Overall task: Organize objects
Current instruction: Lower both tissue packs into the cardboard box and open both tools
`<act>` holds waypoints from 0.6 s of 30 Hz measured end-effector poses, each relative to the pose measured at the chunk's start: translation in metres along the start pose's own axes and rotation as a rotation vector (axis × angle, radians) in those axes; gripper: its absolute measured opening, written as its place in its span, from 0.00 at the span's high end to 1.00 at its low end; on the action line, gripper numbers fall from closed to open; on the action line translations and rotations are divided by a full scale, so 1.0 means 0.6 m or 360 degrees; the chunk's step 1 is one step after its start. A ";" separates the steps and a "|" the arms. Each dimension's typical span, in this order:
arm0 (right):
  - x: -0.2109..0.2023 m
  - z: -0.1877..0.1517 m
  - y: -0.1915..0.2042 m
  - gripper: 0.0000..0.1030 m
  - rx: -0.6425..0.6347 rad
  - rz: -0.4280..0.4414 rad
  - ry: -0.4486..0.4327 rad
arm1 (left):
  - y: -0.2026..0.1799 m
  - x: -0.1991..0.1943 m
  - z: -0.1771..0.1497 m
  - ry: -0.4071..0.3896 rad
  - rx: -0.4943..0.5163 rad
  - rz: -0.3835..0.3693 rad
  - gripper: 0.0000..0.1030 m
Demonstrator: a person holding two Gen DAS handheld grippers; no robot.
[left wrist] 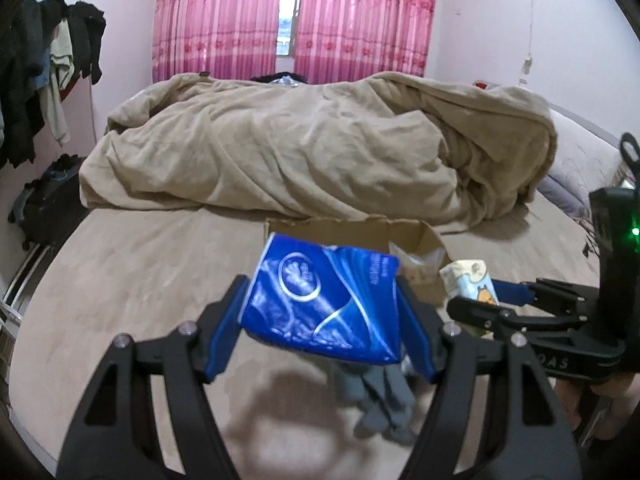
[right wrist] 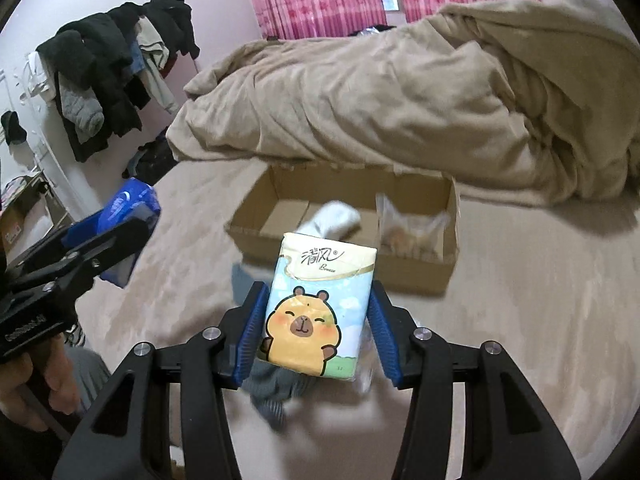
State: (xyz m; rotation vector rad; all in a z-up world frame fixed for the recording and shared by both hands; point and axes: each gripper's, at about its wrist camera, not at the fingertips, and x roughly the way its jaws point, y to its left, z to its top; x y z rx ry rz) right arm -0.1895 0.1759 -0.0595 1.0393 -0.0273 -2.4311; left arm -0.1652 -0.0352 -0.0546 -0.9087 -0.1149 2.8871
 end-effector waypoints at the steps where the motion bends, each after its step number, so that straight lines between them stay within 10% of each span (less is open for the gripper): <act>1: 0.006 0.010 -0.002 0.49 -0.0003 0.0000 -0.0008 | 0.003 0.013 0.008 0.0000 -0.0007 0.0012 0.31; 18: 0.172 0.117 -0.036 0.49 -0.0030 -0.0017 0.0000 | 0.035 0.261 0.049 0.0267 -0.0057 0.0101 0.30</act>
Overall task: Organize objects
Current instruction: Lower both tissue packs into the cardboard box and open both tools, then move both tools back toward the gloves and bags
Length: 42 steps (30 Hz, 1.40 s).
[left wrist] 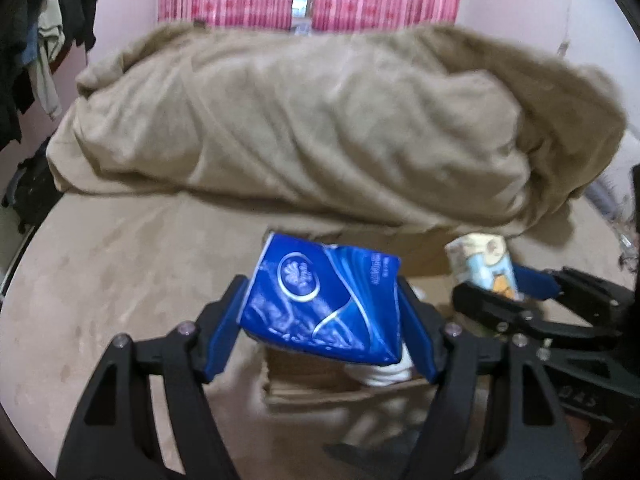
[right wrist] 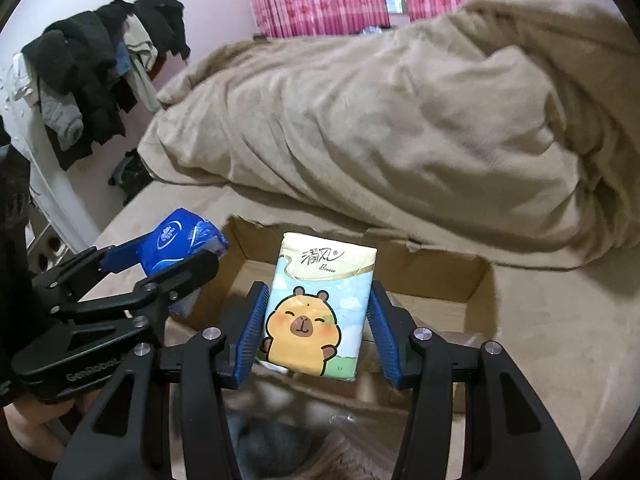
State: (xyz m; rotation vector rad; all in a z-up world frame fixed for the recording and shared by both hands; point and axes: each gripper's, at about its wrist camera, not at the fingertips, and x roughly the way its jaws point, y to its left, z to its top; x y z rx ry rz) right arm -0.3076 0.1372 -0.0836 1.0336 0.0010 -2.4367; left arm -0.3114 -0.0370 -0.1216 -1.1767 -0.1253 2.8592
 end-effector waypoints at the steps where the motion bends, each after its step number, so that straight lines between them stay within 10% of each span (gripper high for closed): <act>1: 0.012 -0.002 -0.004 0.49 0.0006 -0.0001 0.0020 | 0.002 0.010 -0.001 0.0020 -0.0007 -0.0003 0.30; 10: 0.073 -0.026 -0.021 0.47 -0.0009 0.0001 0.0185 | 0.005 0.059 -0.015 0.0206 -0.0009 0.0005 0.23; 16: 0.059 -0.028 -0.025 0.28 0.0002 -0.0028 0.0152 | 0.012 0.032 -0.016 0.0162 -0.0037 0.0046 0.12; 27: -0.074 -0.020 0.001 0.27 0.0026 -0.0082 0.0047 | -0.008 -0.189 -0.019 -0.0149 -0.0058 0.0036 0.01; 42: -0.308 -0.098 0.061 0.21 0.0008 -0.0146 -0.0022 | -0.034 -0.412 -0.129 -0.0196 -0.0013 0.0034 0.01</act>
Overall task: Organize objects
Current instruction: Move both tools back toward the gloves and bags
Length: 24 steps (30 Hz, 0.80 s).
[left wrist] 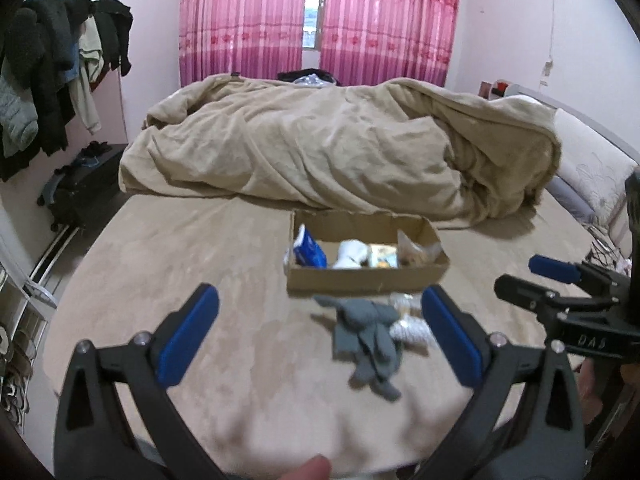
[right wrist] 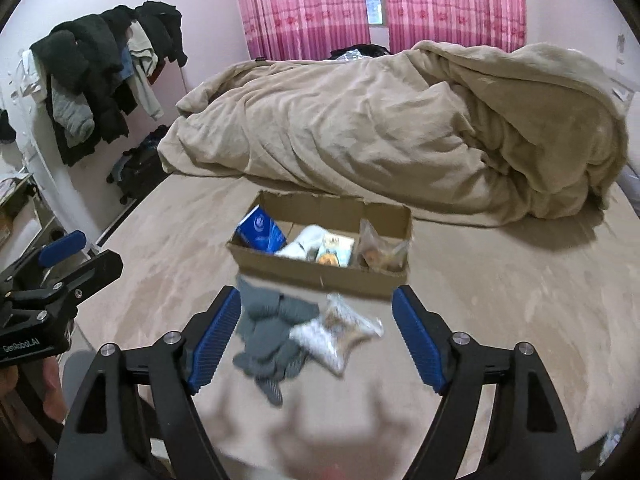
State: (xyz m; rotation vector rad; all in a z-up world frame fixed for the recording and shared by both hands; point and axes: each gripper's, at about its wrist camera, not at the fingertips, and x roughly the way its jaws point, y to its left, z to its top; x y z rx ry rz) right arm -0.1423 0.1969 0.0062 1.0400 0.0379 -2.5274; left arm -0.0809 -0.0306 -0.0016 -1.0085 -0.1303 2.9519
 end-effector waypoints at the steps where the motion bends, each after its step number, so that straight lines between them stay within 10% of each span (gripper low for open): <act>1: -0.012 -0.008 0.001 0.21 0.0002 -0.0003 0.0002 | -0.002 -0.009 -0.007 0.0004 0.0003 -0.0004 0.01; 24: -0.082 -0.128 0.014 0.21 0.0002 -0.0027 0.0087 | -0.038 -0.019 -0.124 0.0220 0.0008 -0.0129 0.01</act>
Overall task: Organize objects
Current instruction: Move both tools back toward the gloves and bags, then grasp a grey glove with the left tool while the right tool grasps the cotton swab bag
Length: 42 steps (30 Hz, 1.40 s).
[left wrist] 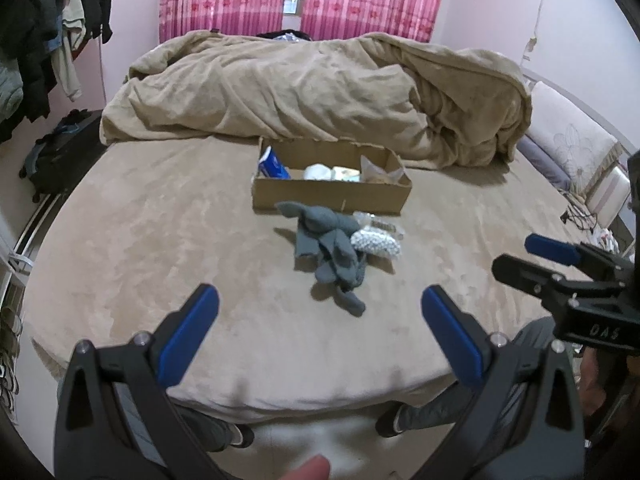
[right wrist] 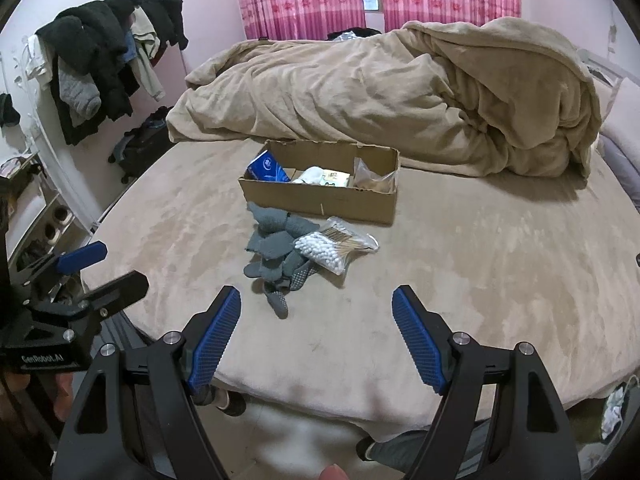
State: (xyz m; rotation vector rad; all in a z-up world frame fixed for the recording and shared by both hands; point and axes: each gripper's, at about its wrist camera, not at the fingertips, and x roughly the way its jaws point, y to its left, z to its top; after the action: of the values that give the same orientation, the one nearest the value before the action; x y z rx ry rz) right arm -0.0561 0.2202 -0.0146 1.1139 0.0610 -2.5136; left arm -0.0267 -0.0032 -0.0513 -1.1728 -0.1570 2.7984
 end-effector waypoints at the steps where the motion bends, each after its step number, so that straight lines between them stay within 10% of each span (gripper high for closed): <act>1: 0.003 -0.001 0.000 0.21 0.0001 0.0000 0.0002 | 0.000 0.010 -0.003 0.0014 0.0002 -0.0001 0.01; 33: 0.321 0.041 -0.096 0.21 0.0184 0.0089 0.0193 | 0.005 0.333 0.032 0.0216 0.0185 -0.0026 0.02; 42: 0.366 0.039 -0.101 0.26 0.0275 0.0261 0.0266 | 0.003 0.348 0.025 0.0260 0.0185 -0.0124 0.37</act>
State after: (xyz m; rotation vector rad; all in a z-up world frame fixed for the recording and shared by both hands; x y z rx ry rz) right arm -0.2285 0.1989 -0.1637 1.3385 -0.1981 -2.3113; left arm -0.1828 0.0226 -0.1880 -1.3293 -0.0257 2.5927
